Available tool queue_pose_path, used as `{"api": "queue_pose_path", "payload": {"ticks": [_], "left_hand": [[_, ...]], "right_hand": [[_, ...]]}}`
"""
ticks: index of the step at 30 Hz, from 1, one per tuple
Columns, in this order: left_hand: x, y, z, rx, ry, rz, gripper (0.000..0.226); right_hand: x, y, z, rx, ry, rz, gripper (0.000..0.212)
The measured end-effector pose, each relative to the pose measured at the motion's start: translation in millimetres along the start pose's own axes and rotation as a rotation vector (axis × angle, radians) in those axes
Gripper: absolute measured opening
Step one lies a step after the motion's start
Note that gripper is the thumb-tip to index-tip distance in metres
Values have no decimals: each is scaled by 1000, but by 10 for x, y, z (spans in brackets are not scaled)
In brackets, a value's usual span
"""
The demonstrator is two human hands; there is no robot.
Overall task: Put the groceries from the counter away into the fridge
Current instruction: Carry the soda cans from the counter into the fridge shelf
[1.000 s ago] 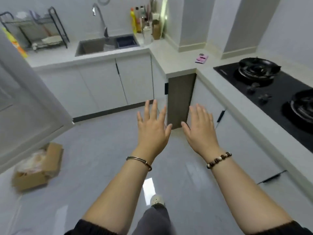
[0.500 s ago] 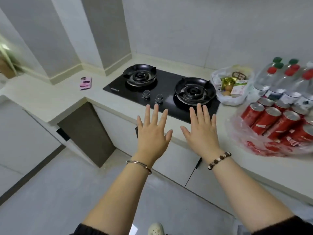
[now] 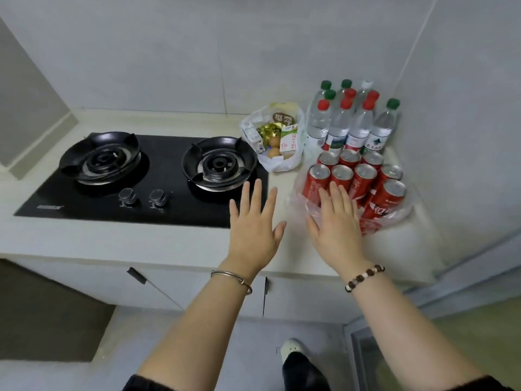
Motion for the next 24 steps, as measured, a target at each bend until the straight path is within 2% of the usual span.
{"api": "queue_pose_path", "payload": {"ticks": [3,6,8,14,18,22,24], "left_hand": [[101,249,164,-13,-61,-13,69],[246,549,338,-46,-257,-78,72],[357,754,480,-58,-391,-138,74],[643,1245,927,-64,-521,-253,76],[864,1460,1030,-138,-522,-350,79],[997,1566,1031,-169,-402,-359,51],[1008,1588,1054,-169,-389,-364,51]], "right_hand": [[11,174,297,10,22,29,59],[27,395,633,2,42,20,58],[71,550,827,-38,34,-33,57],[237,959,1248,-80,16,-162,66],[406,1146,1401,-59,-20,-242,64],[486,1252,1454,-62,-51,-262,56],[519,1274,1466,-74,-69,-298,57]]}}
Point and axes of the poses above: each hand's wrist, its own y-axis towards the middle knuckle, its own x-axis out of the palm, z = x × y, the point moved 8 cm from there along y, towards the middle knuckle, and after that the axes turned 14 degrees about -x, right-handed, at the moved point
